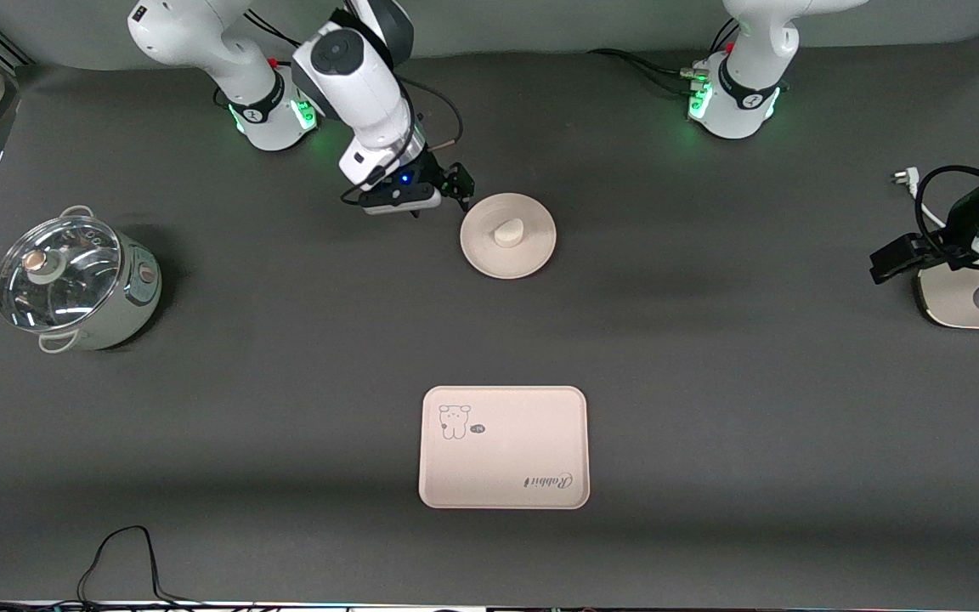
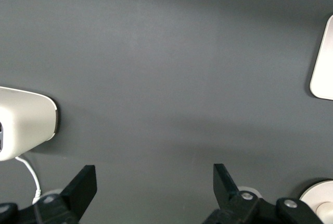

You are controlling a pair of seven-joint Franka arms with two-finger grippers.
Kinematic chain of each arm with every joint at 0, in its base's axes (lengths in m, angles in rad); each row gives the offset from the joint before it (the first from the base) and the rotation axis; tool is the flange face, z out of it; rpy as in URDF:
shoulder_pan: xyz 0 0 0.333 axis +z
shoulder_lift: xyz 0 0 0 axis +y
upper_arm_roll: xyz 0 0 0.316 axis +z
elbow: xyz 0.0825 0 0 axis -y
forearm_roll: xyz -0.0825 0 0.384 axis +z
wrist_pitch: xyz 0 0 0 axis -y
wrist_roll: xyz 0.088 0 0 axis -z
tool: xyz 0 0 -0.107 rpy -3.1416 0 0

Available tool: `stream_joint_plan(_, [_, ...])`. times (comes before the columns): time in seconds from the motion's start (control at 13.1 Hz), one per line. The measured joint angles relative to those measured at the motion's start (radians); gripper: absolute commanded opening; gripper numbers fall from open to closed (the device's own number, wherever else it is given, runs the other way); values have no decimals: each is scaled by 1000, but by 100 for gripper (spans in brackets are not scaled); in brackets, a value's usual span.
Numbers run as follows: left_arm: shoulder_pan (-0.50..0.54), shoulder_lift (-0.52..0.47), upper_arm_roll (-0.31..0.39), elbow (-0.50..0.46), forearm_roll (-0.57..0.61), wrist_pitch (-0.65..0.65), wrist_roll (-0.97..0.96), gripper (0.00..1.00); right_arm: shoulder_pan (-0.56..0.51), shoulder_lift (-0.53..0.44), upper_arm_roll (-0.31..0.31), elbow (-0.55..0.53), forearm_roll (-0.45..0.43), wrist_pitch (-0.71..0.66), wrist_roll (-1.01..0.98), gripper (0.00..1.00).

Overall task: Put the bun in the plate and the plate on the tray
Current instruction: 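Lower the right gripper to the rim of the white plate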

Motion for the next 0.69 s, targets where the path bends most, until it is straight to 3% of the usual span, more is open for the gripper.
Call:
stream_joint_plan(0.38, [-1, 0, 3, 5, -17, 9, 2, 100, 58, 209, 1, -70, 3, 334, 9, 100])
stream_joint_plan(0.69, [-2, -1, 1, 8, -17, 11, 3, 100, 69, 326, 3, -75, 3, 451, 13, 100])
